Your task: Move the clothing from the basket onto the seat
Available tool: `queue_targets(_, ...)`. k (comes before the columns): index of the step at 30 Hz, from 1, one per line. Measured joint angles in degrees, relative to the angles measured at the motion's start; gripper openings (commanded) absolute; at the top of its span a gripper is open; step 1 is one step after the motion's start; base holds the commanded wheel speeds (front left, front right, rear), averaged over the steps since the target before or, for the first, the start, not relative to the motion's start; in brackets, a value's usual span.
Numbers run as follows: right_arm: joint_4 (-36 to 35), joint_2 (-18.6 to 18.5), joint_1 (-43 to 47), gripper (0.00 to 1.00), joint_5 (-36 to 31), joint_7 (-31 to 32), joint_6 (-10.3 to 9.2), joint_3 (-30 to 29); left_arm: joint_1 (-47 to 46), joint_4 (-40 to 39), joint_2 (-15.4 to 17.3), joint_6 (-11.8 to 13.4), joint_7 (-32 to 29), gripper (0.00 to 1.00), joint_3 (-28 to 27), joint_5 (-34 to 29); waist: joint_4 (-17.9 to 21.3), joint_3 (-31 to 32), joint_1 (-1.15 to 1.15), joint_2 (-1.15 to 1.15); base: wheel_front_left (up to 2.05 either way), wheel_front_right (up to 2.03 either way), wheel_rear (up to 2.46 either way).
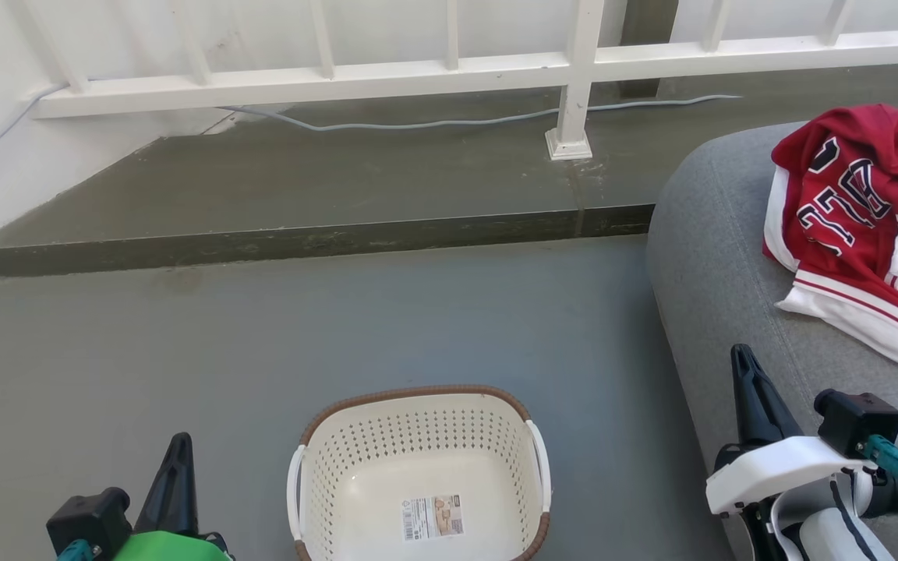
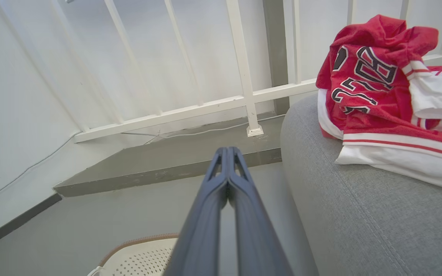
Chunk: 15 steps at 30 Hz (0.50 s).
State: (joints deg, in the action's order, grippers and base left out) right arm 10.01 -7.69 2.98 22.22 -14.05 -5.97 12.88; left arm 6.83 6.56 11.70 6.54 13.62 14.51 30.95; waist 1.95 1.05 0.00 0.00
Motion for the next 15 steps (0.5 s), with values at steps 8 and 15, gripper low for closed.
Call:
queue_targets(8, -0.04, 0.29, -0.01, 0.00, 6.01, 1.07, 0.92, -1.14, 0.00, 0.07, -0.59, -0.58, -1.12, 0.00, -1.33, 5.00, -0.14, -0.10, 0.00, 0.00, 0.00, 0.00, 0.00)
queue_targets(15, -0.04, 0.56, -0.08, 0.00, 11.73, 2.66, 1.64, -2.57, -0.04, 0.29, -1.57, -1.62, -2.75, 0.00, -2.45, 9.35, -0.29, -0.21, 0.00, 0.00, 0.00, 0.00, 0.00)
